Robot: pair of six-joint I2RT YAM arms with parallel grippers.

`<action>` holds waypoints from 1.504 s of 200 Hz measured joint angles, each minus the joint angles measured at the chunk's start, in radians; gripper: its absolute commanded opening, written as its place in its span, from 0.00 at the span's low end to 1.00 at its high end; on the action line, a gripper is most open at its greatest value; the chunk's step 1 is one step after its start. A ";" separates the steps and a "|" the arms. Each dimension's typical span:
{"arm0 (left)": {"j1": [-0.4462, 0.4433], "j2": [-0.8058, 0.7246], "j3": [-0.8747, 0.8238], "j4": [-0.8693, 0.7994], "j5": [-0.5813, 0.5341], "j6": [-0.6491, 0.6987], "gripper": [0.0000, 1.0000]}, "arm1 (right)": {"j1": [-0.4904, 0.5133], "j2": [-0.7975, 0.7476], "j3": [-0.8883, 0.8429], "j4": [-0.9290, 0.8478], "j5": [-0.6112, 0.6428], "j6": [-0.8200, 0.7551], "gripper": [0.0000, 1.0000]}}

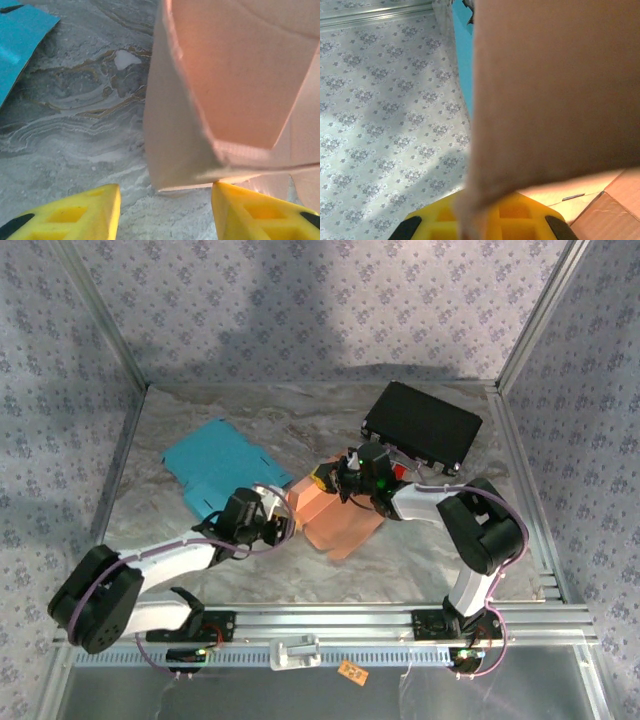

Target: Fold the paper box

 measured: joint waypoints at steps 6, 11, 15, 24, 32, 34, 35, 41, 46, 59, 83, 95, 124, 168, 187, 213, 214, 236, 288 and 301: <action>-0.006 0.009 0.007 0.007 -0.010 0.002 0.48 | 0.001 0.003 0.000 0.005 0.000 0.000 0.00; -0.012 0.015 0.013 0.012 -0.019 0.002 0.47 | 0.003 0.006 0.000 0.010 0.000 0.000 0.00; -0.016 0.018 0.017 0.017 -0.027 0.003 0.47 | 0.005 0.009 0.000 0.014 0.000 0.000 0.00; -0.023 0.025 0.024 0.026 -0.043 0.005 0.46 | 0.007 0.016 0.000 0.029 0.000 0.000 0.00; -0.030 0.032 0.028 0.036 -0.057 0.006 0.45 | 0.009 0.025 -0.002 0.048 0.000 0.002 0.00; -0.031 0.033 0.029 0.037 -0.061 0.006 0.45 | 0.010 0.027 -0.004 0.055 0.000 0.004 0.00; -0.031 0.034 0.029 0.039 -0.062 0.006 0.45 | 0.010 0.029 -0.004 0.057 0.000 0.004 0.00; -0.033 0.039 0.031 0.042 -0.069 0.006 0.44 | 0.010 0.037 -0.009 0.078 0.000 0.008 0.00; -0.036 0.043 0.031 0.045 -0.076 0.006 0.44 | 0.010 0.043 -0.014 0.093 0.000 0.011 0.00; -0.039 0.059 0.032 0.048 -0.085 0.006 0.43 | 0.010 0.057 -0.029 0.125 0.000 0.016 0.00; -0.045 0.080 0.038 0.051 -0.104 0.005 0.41 | 0.009 0.060 -0.043 0.163 0.000 0.019 0.00; -0.045 0.085 0.040 0.058 -0.111 0.001 0.41 | 0.008 0.060 -0.051 0.177 0.001 0.021 0.00; -0.057 0.100 0.040 0.077 -0.133 -0.019 0.41 | 0.008 0.061 -0.060 0.201 0.001 0.027 0.00; -0.077 0.133 0.040 0.128 -0.159 -0.066 0.42 | 0.018 0.083 -0.061 0.240 0.005 0.030 0.00; -0.082 0.134 0.040 0.143 -0.172 -0.090 0.45 | 0.026 0.092 -0.061 0.258 0.013 0.031 0.00; -0.082 0.127 0.039 0.153 -0.177 -0.115 0.46 | 0.025 0.097 -0.061 0.270 0.015 0.034 0.00; -0.082 0.127 0.039 0.153 -0.177 -0.115 0.46 | 0.025 0.097 -0.061 0.270 0.015 0.034 0.00; -0.082 0.110 0.035 0.155 -0.176 -0.123 0.46 | 0.020 0.098 -0.061 0.273 0.015 0.034 0.00; -0.082 0.083 0.015 0.173 -0.145 -0.122 0.36 | -0.002 0.100 -0.059 0.269 -0.003 0.034 0.00; -0.082 0.083 0.011 0.180 -0.132 -0.106 0.35 | -0.005 0.100 -0.058 0.266 -0.010 0.034 0.00</action>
